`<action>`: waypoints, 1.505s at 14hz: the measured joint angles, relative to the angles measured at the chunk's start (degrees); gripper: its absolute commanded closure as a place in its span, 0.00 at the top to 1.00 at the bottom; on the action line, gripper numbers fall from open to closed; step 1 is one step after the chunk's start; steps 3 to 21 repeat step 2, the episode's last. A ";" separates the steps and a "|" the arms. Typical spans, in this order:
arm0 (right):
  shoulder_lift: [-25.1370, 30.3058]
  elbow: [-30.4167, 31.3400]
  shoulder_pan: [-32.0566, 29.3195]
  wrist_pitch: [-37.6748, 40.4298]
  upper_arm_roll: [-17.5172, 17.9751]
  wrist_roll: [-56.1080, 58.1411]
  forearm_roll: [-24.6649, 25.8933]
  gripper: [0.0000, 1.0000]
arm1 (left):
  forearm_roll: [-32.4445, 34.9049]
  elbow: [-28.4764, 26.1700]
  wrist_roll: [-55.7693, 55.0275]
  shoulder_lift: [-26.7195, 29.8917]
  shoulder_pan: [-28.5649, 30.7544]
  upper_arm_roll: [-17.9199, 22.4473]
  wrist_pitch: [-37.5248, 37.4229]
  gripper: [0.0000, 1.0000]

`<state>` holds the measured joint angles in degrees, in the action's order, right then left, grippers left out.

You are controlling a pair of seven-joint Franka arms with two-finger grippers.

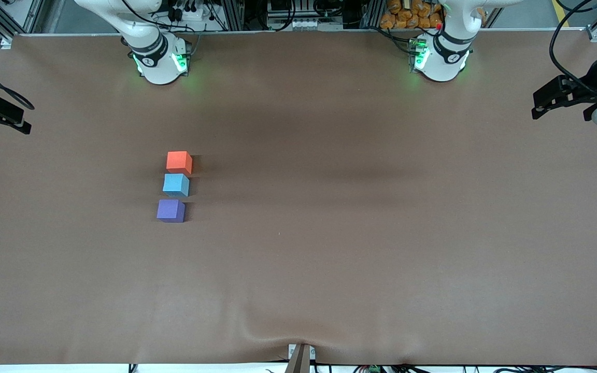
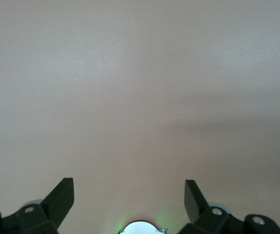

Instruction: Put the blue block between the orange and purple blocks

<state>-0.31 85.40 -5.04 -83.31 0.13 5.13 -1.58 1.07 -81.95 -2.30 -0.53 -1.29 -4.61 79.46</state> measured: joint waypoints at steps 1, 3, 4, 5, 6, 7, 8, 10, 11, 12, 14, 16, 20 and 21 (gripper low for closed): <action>0.00 0.01 0.00 0.00 0.00 0.00 0.00 1.00 | 0.00 -0.08 0.00 0.00 -0.07 -0.04 -0.06 1.00; 0.00 0.01 0.00 0.00 0.00 0.00 0.00 1.00 | 0.00 -0.13 0.00 0.00 -0.14 -0.13 -0.18 1.00; 0.00 0.01 0.00 0.00 0.00 0.00 0.00 1.00 | 0.00 -0.13 0.00 0.00 -0.14 -0.13 -0.18 1.00; 0.00 0.01 0.00 0.00 0.00 0.00 0.00 1.00 | 0.00 -0.13 0.00 0.00 -0.14 -0.13 -0.18 1.00; 0.00 0.01 0.00 0.00 0.00 0.00 0.00 1.00 | 0.00 -0.13 0.00 0.00 -0.14 -0.13 -0.18 1.00; 0.00 0.01 0.00 0.00 0.00 0.00 0.00 1.00 | 0.00 -0.13 0.00 0.00 -0.14 -0.13 -0.18 1.00; 0.00 0.01 0.00 0.00 0.00 0.00 0.00 1.00 | 0.00 -0.13 0.00 0.00 -0.14 -0.13 -0.18 1.00; 0.00 0.01 0.00 0.00 0.00 0.00 0.00 1.00 | 0.00 -0.13 0.00 0.00 -0.14 -0.13 -0.18 1.00; 0.00 0.01 0.00 0.00 0.00 0.00 0.00 1.00 | 0.00 -0.13 0.00 0.00 -0.14 -0.13 -0.18 1.00; 0.00 0.01 0.00 0.00 0.00 0.00 0.00 1.00 | 0.00 -0.13 0.00 0.00 -0.14 -0.13 -0.18 1.00; 0.00 0.01 0.00 0.00 0.00 0.00 0.00 1.00 | 0.00 -0.13 0.00 0.00 -0.14 -0.13 -0.18 1.00; 0.00 0.01 0.00 0.00 0.00 0.00 0.00 1.00 | 0.00 -0.13 0.00 0.00 -0.14 -0.13 -0.18 1.00; 0.00 0.01 0.00 0.00 0.00 0.00 0.00 1.00 | 0.00 -0.13 0.00 0.00 -0.14 -0.13 -0.18 1.00; 0.00 0.01 0.00 0.00 0.00 0.00 0.00 1.00 | 0.00 -0.13 0.00 0.00 -0.14 -0.13 -0.18 1.00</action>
